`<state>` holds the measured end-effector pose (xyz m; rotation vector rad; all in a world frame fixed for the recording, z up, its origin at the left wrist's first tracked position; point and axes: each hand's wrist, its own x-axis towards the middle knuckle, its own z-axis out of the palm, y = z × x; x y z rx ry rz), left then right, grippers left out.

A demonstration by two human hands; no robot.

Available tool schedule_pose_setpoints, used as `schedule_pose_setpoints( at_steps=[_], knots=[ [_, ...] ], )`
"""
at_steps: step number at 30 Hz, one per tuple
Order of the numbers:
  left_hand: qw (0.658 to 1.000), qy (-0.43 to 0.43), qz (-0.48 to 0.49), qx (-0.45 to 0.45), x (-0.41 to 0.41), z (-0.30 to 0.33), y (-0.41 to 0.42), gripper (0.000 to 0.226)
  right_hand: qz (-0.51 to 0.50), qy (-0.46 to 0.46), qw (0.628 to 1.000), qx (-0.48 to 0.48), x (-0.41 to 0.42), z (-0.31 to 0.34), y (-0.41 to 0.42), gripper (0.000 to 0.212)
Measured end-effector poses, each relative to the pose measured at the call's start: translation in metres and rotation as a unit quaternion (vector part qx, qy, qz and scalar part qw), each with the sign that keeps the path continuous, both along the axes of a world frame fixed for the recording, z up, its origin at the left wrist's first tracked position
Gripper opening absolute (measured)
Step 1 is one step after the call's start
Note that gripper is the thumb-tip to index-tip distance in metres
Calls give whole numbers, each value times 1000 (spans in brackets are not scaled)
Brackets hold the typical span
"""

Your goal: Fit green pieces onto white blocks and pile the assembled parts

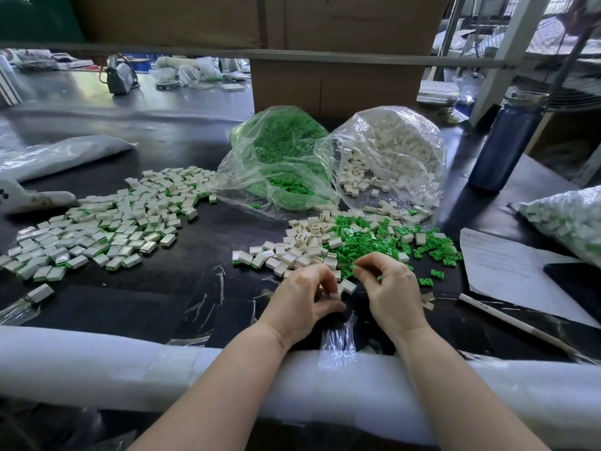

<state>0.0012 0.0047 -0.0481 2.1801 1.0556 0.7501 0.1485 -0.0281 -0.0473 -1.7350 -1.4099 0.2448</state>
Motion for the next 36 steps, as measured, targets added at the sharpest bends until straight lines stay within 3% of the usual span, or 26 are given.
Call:
schedule_pose_setpoints(
  at_steps=[7,12,16,23,30,36],
  knots=[
    [973,-191,87,-100,-6,3,4,13,9,41,999,25,1,-2,0,9],
    [982,-136,25,-131,-4,2,2,14,13,51,998,27,2,-4,1,8],
    [974,-169,28,-148,-3,1,3,21,36,92,995,35,1,-3,0,18],
    [957,-219,34,-186,-4,2,3,21,113,279,954,14,-3,3,-1,23],
    [966,-222,34,-128,-5,5,3,22,131,285,949,14,-1,3,0,21],
    [956,-237,28,-173,-5,2,4,16,145,348,926,-7,-2,3,-1,16]
  ],
)
